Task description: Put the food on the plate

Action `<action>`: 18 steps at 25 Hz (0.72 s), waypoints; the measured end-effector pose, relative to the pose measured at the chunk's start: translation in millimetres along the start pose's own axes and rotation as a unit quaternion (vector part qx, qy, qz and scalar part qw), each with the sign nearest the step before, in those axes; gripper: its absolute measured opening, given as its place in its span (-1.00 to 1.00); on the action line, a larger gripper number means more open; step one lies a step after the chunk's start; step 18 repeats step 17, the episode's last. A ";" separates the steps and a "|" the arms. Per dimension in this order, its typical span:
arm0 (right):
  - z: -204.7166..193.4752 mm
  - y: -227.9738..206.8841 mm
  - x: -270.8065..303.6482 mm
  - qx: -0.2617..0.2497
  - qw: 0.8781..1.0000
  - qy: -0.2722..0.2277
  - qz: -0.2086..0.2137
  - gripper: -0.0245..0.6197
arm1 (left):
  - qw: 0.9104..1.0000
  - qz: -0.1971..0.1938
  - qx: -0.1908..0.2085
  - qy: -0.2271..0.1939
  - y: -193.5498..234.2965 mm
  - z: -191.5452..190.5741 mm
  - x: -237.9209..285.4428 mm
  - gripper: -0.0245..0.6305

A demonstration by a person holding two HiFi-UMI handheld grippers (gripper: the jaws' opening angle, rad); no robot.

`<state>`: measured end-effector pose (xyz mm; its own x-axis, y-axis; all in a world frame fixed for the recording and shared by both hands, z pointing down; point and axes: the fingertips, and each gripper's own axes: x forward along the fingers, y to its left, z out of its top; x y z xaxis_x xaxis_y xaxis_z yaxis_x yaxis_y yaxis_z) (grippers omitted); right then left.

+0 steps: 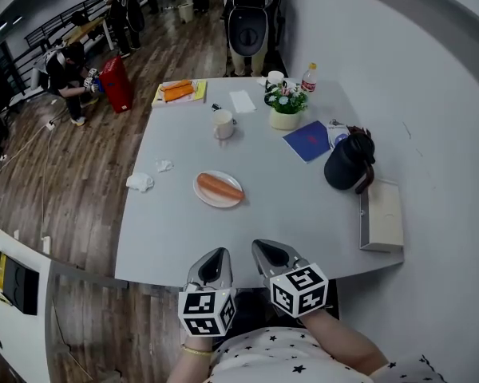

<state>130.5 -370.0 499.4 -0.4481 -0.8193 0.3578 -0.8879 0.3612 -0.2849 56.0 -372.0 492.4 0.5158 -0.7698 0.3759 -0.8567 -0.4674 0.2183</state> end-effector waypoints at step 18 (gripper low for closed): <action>-6.4 9.0 -28.6 -0.001 1.000 -0.013 -0.016 -0.93 | 1.000 -0.003 0.001 -0.007 -8.6 -2.9 -21.3 -0.90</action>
